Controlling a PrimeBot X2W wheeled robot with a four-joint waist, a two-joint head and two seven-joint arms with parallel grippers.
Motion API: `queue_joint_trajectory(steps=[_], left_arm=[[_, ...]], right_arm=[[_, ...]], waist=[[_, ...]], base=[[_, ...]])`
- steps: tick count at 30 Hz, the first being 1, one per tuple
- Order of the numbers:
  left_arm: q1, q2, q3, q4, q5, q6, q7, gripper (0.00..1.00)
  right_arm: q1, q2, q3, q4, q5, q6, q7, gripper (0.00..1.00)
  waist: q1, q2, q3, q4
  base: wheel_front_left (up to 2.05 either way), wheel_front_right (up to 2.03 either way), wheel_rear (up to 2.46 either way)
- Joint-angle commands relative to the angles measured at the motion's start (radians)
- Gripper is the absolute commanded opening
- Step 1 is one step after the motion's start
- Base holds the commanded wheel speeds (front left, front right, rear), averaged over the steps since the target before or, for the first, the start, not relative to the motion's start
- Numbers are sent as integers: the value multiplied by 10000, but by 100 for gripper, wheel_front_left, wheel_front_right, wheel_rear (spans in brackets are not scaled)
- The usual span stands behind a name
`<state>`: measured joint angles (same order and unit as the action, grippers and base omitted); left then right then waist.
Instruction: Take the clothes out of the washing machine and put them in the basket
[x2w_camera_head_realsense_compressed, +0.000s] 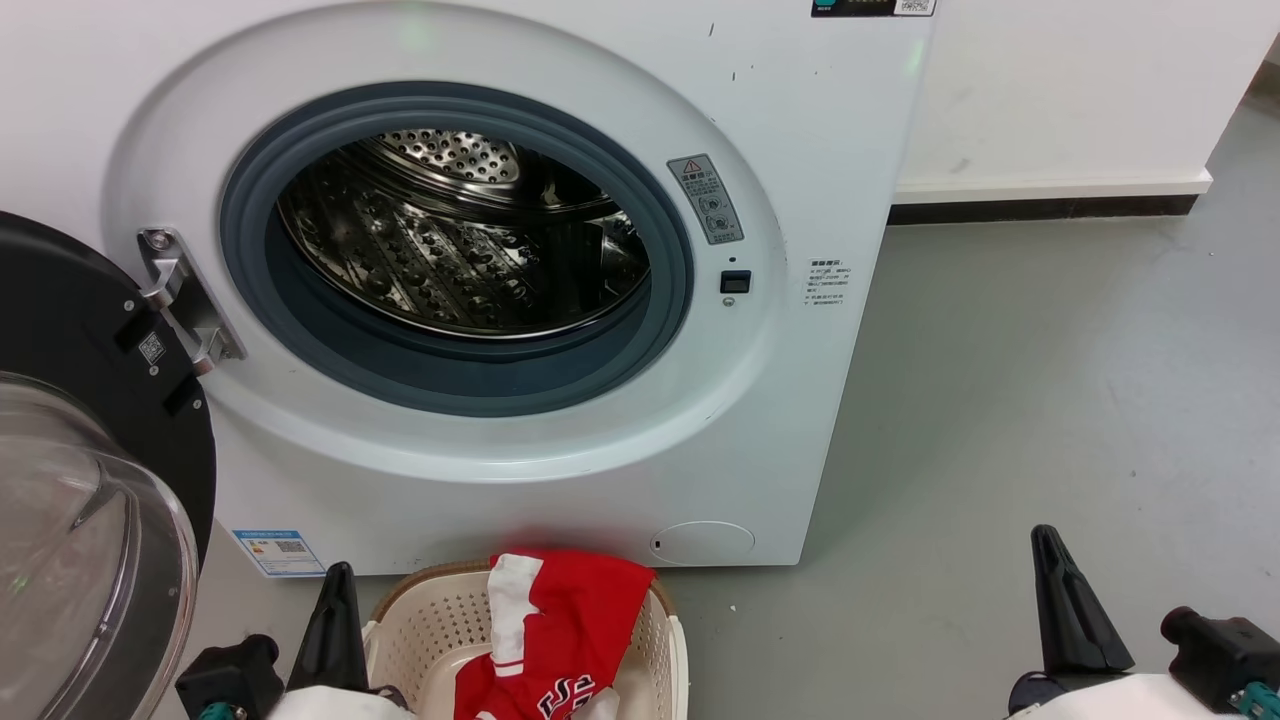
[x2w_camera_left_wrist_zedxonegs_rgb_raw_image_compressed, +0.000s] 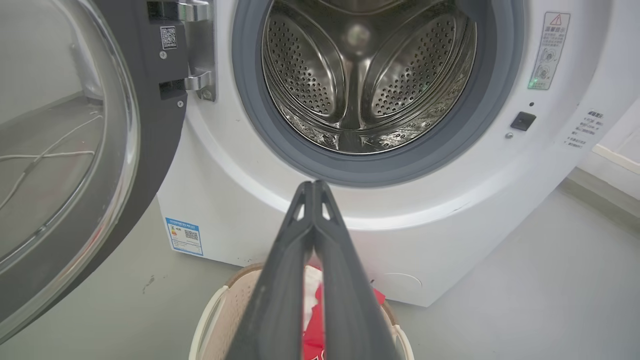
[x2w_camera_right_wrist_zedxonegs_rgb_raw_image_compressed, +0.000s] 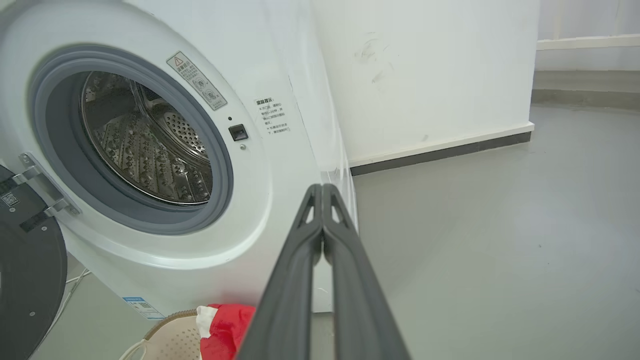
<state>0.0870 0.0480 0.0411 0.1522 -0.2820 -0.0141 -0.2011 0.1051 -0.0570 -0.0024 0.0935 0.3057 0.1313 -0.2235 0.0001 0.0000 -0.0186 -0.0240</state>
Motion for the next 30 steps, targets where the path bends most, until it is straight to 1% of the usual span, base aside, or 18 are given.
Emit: queue_joint_trajectory(steps=[1, 16, 30], left_arm=[[-335, 13, 55, -117, -444, -56, 91, 0], [-678, 16, 181, 72, -3090, -290, 703, 0], [-951, 20, 296, 242, -5192, -473, 1212, 0]], right_arm=[[-321, -87, 4, -90, 495, -1, 74, 0], [-708, -204, -33, 224, 3246, -2, 595, 0], [-1020, -263, -110, 476, 5390, -3, 1049, 0]], waist=[[0, 0, 2, 4], [0, 0, 31, 35], [0, 0, 58, 64]], base=[[0, 0, 0], [0, 0, 0], [0, 0, 0]])
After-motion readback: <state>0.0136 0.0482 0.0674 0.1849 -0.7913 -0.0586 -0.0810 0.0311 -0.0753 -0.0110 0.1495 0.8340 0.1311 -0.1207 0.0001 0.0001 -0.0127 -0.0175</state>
